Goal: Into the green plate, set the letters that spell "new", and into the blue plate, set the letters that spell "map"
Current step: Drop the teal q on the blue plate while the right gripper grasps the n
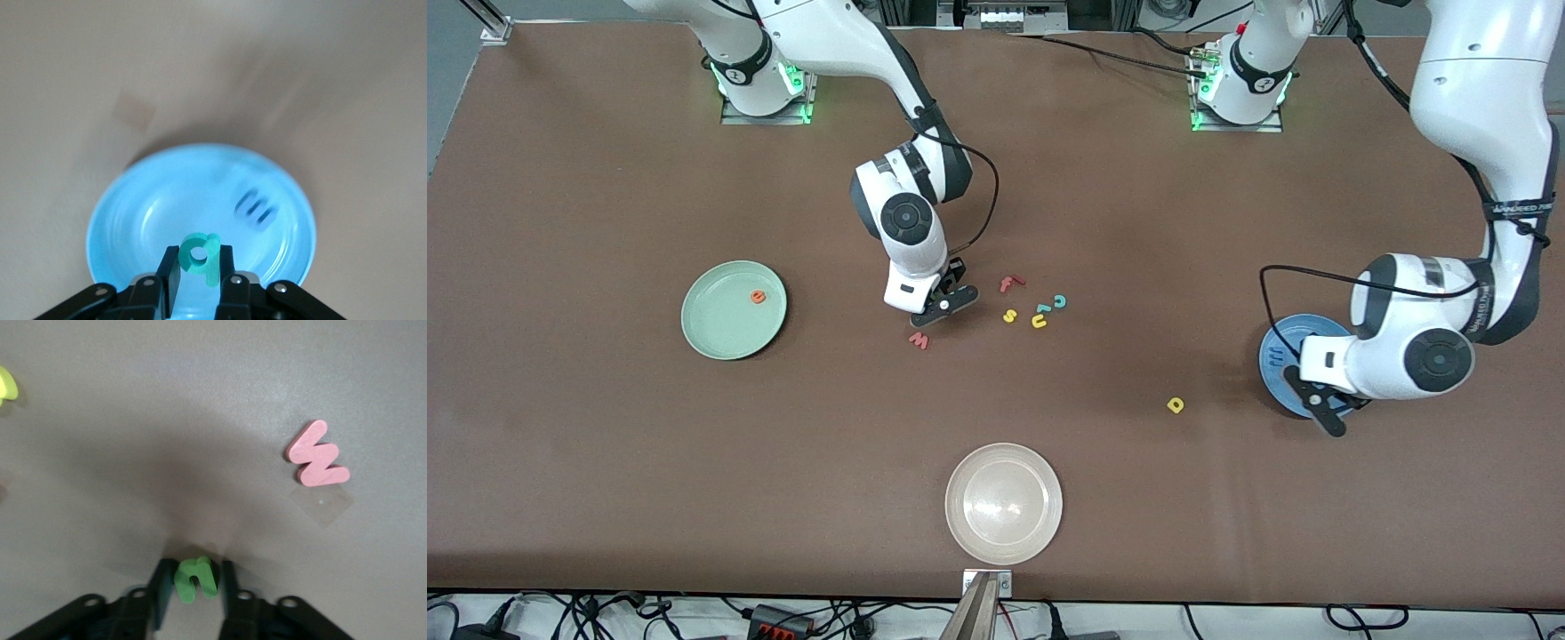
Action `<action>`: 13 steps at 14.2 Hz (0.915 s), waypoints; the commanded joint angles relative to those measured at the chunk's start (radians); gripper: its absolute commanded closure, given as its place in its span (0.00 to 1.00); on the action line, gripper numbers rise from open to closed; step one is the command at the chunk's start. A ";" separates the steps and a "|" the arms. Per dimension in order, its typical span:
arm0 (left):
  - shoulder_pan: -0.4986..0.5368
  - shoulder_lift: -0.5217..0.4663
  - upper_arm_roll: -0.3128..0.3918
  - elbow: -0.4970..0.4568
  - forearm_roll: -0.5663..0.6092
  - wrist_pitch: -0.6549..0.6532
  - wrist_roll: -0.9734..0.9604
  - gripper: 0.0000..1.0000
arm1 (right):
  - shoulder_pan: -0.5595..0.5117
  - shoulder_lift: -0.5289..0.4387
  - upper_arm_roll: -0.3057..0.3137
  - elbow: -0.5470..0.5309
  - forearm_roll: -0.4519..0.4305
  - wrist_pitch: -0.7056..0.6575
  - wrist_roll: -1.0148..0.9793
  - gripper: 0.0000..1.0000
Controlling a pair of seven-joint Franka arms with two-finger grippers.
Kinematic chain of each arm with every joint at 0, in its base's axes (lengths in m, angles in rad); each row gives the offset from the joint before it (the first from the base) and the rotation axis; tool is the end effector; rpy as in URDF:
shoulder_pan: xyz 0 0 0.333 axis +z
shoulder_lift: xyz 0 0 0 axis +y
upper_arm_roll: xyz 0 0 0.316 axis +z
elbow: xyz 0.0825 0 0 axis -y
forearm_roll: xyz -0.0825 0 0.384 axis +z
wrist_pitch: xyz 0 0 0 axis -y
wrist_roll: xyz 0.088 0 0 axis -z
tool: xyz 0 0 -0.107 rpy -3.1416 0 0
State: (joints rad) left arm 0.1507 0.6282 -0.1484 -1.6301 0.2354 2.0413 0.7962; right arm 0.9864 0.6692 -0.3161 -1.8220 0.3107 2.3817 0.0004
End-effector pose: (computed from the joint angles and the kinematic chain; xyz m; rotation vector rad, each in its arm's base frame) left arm 0.6655 0.0251 0.2407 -2.7897 1.3543 0.3613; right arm 0.4926 0.4082 0.1764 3.0338 0.7649 -0.0953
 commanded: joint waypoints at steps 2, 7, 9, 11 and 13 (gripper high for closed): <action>0.018 -0.028 -0.028 -0.048 0.019 0.034 -0.054 0.00 | 0.009 0.009 -0.006 0.004 0.014 0.001 -0.026 0.96; -0.132 -0.073 -0.034 -0.016 0.012 -0.029 -0.449 0.00 | -0.020 -0.088 -0.168 0.001 0.016 -0.168 -0.010 0.98; -0.198 -0.062 -0.034 0.002 -0.002 -0.018 -0.611 0.00 | -0.017 -0.103 -0.294 -0.003 0.015 -0.280 -0.019 0.98; -0.262 -0.021 -0.033 0.048 -0.007 -0.004 -0.786 0.00 | -0.020 -0.106 -0.394 -0.017 0.013 -0.356 -0.040 0.98; -0.281 0.017 -0.034 0.064 -0.007 0.081 -0.783 0.00 | -0.028 -0.106 -0.467 -0.072 0.014 -0.374 -0.079 0.98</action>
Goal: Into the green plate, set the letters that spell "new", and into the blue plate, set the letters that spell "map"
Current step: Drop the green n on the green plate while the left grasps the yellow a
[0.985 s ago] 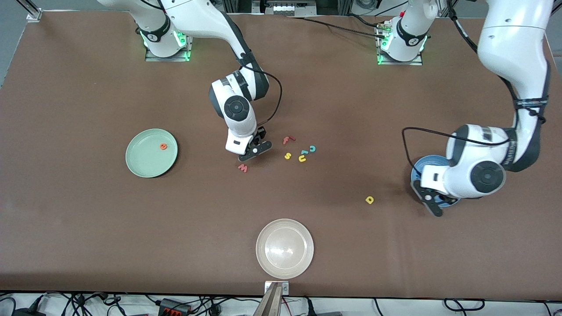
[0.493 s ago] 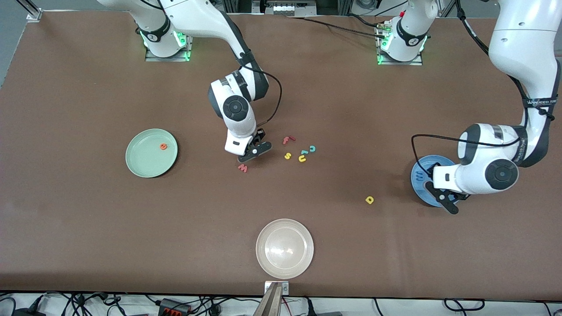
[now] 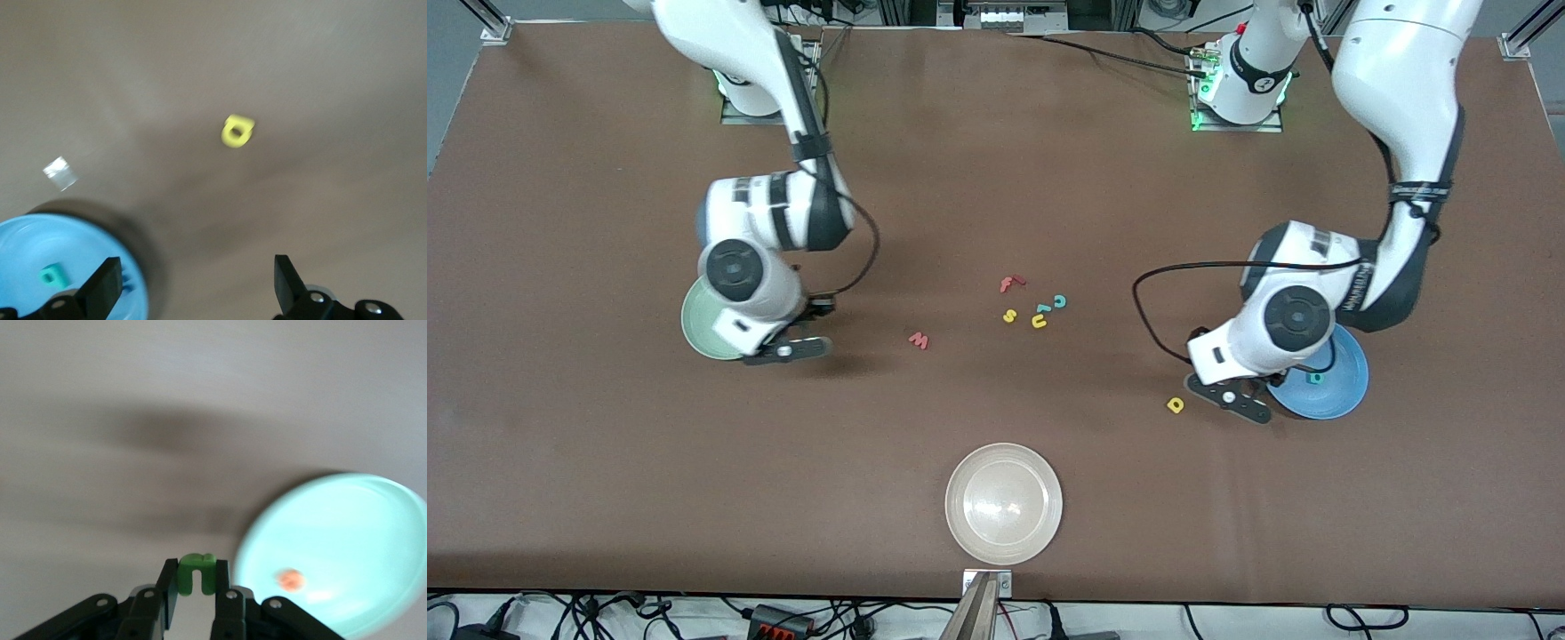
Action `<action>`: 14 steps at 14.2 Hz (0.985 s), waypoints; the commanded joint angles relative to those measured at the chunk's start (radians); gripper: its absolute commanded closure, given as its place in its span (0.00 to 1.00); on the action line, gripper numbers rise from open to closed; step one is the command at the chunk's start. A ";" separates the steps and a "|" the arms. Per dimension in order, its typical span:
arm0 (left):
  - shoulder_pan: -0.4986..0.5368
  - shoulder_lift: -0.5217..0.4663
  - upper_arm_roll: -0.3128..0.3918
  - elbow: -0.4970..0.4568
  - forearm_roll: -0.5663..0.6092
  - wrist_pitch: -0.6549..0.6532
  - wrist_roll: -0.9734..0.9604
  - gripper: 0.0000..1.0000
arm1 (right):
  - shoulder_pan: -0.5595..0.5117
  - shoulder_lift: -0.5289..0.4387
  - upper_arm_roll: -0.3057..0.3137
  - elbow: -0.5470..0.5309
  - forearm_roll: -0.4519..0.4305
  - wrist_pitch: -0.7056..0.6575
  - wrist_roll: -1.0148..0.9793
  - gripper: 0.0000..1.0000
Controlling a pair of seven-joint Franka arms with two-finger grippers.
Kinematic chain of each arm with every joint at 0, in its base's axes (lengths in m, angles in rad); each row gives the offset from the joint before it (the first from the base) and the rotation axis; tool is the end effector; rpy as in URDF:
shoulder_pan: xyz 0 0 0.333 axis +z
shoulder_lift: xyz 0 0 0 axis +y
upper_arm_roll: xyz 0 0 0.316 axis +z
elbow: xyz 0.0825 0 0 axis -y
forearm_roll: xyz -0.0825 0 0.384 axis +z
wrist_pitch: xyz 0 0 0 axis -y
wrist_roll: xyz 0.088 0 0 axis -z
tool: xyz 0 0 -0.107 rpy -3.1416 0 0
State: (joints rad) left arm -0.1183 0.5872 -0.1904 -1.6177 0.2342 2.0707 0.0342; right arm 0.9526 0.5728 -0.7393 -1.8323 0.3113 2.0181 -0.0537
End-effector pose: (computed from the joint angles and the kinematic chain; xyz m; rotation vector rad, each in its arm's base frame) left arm 0.6520 -0.1792 0.2774 -2.9563 0.6659 0.1610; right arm 0.5899 0.1760 0.2702 2.9840 0.2046 -0.3078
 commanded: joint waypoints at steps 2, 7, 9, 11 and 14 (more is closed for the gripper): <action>-0.029 0.100 0.009 0.042 -0.004 0.144 0.051 0.00 | -0.061 -0.005 -0.057 -0.099 0.017 -0.004 -0.099 0.98; -0.015 0.164 0.009 0.036 -0.006 0.267 0.242 0.22 | -0.172 0.054 -0.037 -0.101 0.028 0.020 -0.176 0.95; -0.012 0.189 0.011 0.036 -0.006 0.319 0.262 0.29 | -0.181 0.074 -0.020 -0.101 0.041 0.036 -0.175 0.93; 0.003 0.209 0.011 0.038 -0.004 0.350 0.292 0.32 | -0.213 0.079 0.014 -0.101 0.069 0.036 -0.176 0.90; 0.009 0.210 0.011 0.036 -0.006 0.359 0.325 0.64 | -0.229 0.088 0.032 -0.101 0.071 0.048 -0.176 0.54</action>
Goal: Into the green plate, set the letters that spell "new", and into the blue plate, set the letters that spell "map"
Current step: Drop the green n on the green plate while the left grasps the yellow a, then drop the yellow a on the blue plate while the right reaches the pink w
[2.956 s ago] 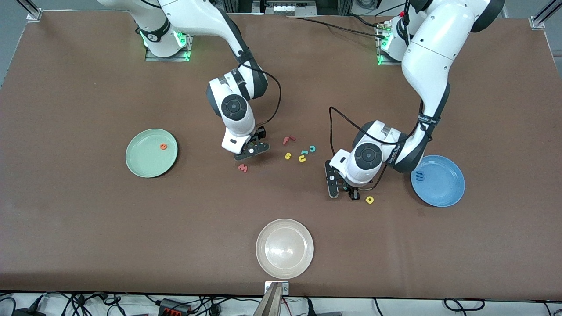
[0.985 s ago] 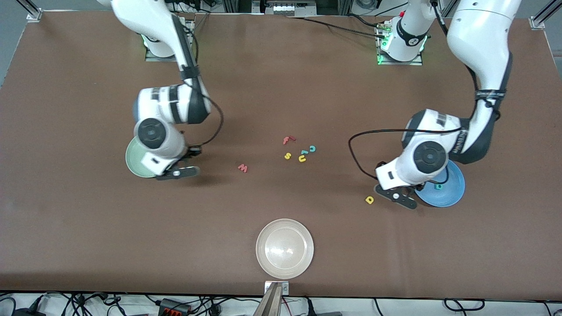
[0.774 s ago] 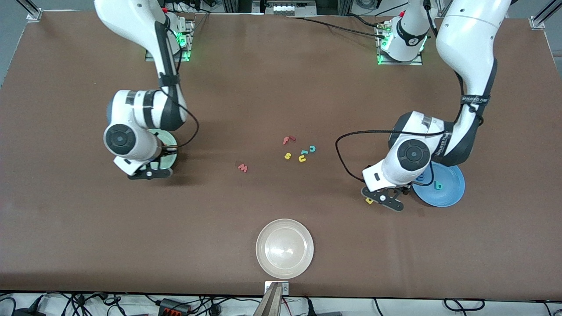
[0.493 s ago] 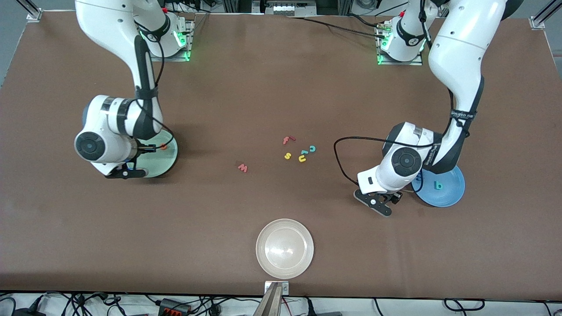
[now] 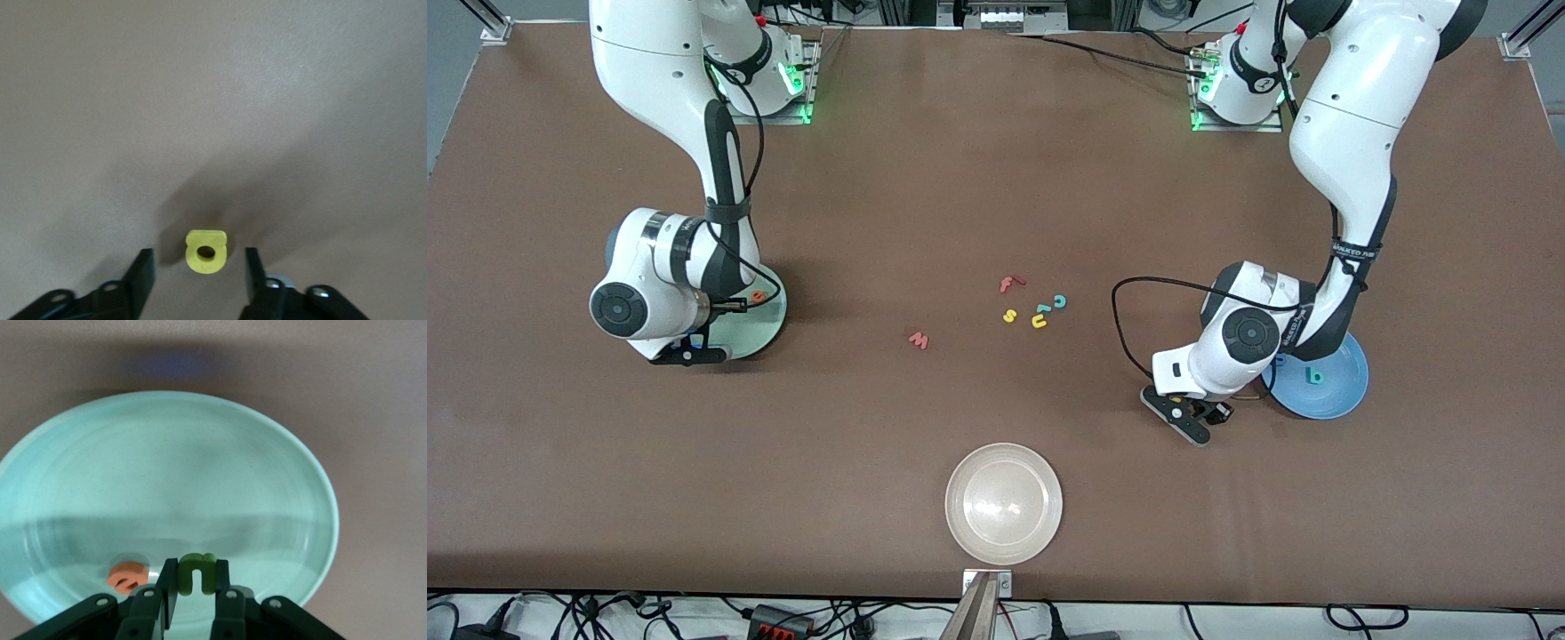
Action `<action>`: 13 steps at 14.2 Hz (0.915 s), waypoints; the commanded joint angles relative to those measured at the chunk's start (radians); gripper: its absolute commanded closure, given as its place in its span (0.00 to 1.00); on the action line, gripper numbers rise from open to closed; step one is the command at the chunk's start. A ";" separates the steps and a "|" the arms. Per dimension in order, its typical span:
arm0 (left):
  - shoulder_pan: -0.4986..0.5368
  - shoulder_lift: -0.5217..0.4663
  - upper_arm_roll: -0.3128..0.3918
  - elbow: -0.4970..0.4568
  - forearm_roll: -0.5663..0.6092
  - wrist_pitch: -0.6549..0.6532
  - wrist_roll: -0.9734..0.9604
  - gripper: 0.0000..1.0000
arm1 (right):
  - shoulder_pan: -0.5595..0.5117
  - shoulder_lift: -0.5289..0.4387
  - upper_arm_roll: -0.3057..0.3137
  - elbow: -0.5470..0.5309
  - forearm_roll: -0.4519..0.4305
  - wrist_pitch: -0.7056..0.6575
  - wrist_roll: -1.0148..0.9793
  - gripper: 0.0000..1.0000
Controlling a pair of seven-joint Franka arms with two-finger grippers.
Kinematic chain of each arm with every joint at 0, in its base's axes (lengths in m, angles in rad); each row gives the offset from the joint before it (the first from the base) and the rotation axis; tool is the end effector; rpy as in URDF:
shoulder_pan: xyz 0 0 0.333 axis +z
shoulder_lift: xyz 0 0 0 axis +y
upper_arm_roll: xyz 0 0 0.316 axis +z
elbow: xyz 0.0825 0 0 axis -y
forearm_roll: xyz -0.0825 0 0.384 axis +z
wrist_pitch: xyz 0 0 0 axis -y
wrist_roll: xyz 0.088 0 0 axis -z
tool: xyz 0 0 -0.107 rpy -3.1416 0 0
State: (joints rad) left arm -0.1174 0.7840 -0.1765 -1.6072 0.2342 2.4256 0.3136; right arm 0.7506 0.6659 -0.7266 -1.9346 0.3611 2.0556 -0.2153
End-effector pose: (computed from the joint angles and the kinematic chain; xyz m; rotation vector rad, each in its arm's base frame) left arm 0.6718 -0.1858 0.1766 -2.9024 1.1041 -0.0798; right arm 0.5770 0.0377 0.1900 2.9740 0.0621 -0.5271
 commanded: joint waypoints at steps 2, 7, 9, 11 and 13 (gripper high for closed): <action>0.010 0.026 -0.004 0.027 -0.006 0.006 0.045 0.72 | -0.030 -0.015 0.018 0.012 0.021 -0.003 -0.013 0.00; 0.042 -0.012 -0.005 0.032 -0.006 -0.025 0.041 0.93 | -0.002 -0.065 0.044 0.165 0.022 -0.104 -0.042 0.00; 0.062 -0.073 -0.003 0.039 -0.006 -0.141 0.041 0.93 | 0.003 -0.065 0.110 0.216 0.022 -0.104 -0.078 0.00; 0.096 -0.139 -0.001 0.035 -0.006 -0.273 0.042 0.93 | -0.004 -0.058 0.162 0.270 0.022 -0.107 -0.126 0.00; 0.158 -0.187 -0.003 0.026 -0.006 -0.443 0.035 0.92 | -0.004 -0.058 0.214 0.276 0.032 -0.097 -0.156 0.00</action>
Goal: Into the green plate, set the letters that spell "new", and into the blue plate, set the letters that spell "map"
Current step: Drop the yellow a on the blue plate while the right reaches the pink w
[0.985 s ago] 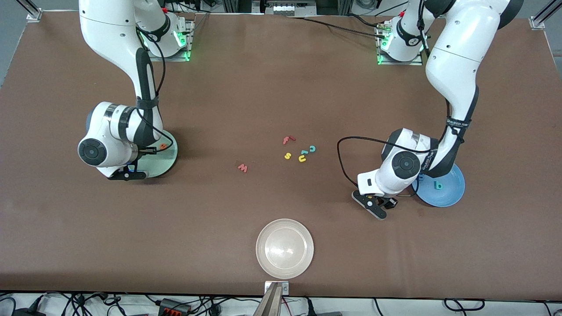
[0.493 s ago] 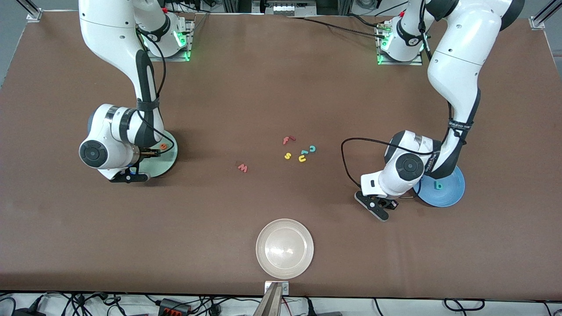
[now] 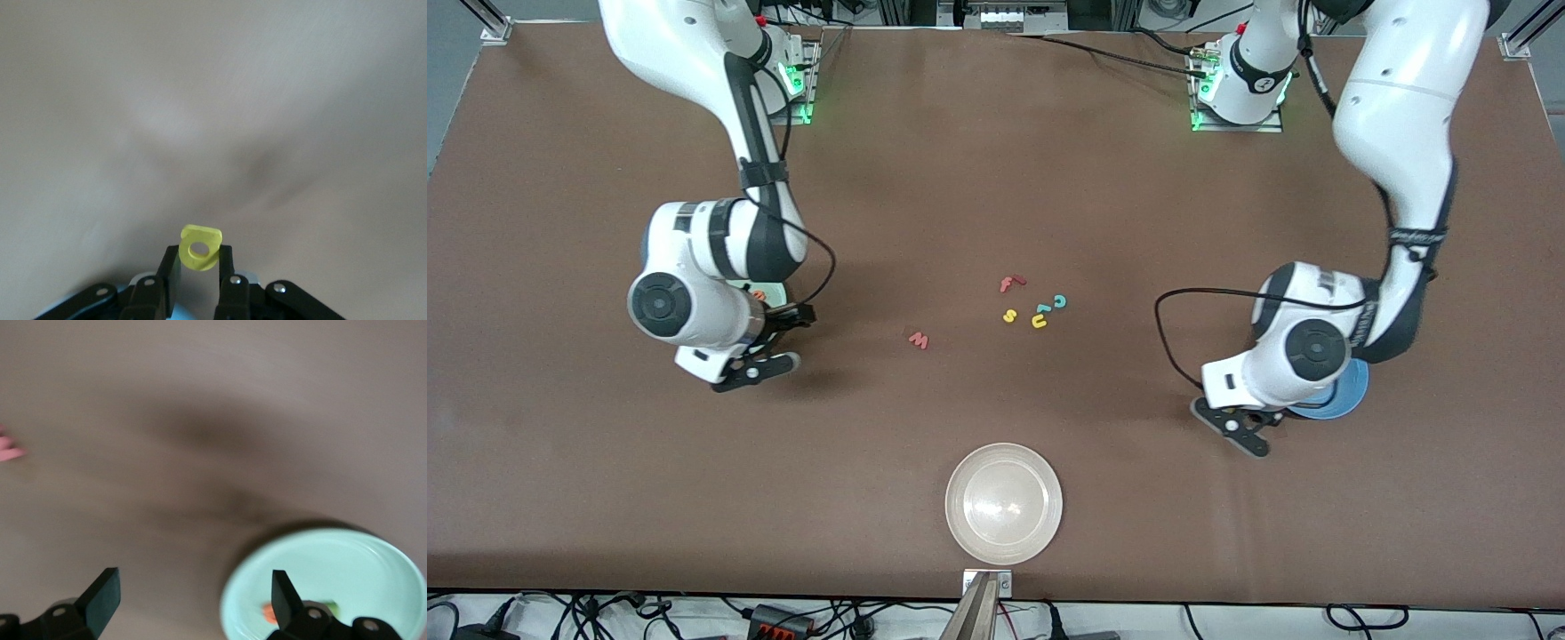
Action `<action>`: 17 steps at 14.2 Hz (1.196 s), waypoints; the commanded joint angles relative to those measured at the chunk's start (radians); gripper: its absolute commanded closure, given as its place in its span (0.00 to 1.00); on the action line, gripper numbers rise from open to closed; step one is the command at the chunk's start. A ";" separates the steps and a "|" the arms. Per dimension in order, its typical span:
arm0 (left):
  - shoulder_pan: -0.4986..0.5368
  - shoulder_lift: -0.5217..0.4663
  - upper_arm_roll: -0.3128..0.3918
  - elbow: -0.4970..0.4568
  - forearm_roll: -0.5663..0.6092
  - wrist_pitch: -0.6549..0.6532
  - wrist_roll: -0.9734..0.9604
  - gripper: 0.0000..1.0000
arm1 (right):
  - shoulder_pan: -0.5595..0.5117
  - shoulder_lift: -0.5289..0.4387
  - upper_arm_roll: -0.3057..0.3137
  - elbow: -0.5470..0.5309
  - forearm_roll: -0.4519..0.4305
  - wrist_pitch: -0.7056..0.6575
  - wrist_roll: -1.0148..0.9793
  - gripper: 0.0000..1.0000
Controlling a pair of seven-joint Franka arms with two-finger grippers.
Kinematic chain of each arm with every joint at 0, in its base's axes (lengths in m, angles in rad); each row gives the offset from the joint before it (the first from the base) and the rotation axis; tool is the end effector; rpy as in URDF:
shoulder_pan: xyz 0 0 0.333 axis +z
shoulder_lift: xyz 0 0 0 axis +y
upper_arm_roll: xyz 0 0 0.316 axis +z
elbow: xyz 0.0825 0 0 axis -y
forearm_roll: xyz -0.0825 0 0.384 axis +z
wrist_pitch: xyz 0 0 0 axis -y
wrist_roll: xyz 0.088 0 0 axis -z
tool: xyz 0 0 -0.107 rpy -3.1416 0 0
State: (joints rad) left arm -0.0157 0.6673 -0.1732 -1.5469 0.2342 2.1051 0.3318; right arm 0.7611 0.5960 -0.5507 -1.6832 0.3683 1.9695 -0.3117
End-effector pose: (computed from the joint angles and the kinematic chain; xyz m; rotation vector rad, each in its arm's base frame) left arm 0.6866 -0.1026 0.2552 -2.9127 0.9310 0.1556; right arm 0.6209 0.1935 0.2776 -3.0407 -0.5962 0.3169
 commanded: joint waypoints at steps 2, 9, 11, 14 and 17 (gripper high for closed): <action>0.089 -0.103 0.001 -0.074 -0.001 -0.175 0.015 0.90 | -0.014 0.024 0.099 0.049 0.023 0.002 -0.076 0.00; 0.143 -0.138 -0.009 -0.113 -0.003 -0.180 -0.052 0.00 | -0.005 0.125 0.218 0.152 0.009 0.153 -0.250 0.00; 0.123 -0.164 -0.009 -0.105 -0.003 -0.183 -0.114 0.00 | 0.015 0.142 0.227 0.152 -0.015 0.184 -0.274 0.00; 0.115 -0.244 -0.009 -0.095 -0.007 -0.230 -0.180 0.00 | 0.033 0.162 0.229 0.151 -0.072 0.241 -0.280 0.00; 0.112 -0.331 -0.032 -0.027 -0.007 -0.385 -0.191 0.00 | 0.078 0.186 0.229 0.142 -0.077 0.278 -0.280 0.12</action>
State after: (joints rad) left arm 0.0984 0.4101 -0.1916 -1.6082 0.2341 1.8306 0.1597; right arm 0.8149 0.7583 -0.3241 -1.5533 0.3043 2.2223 -0.5756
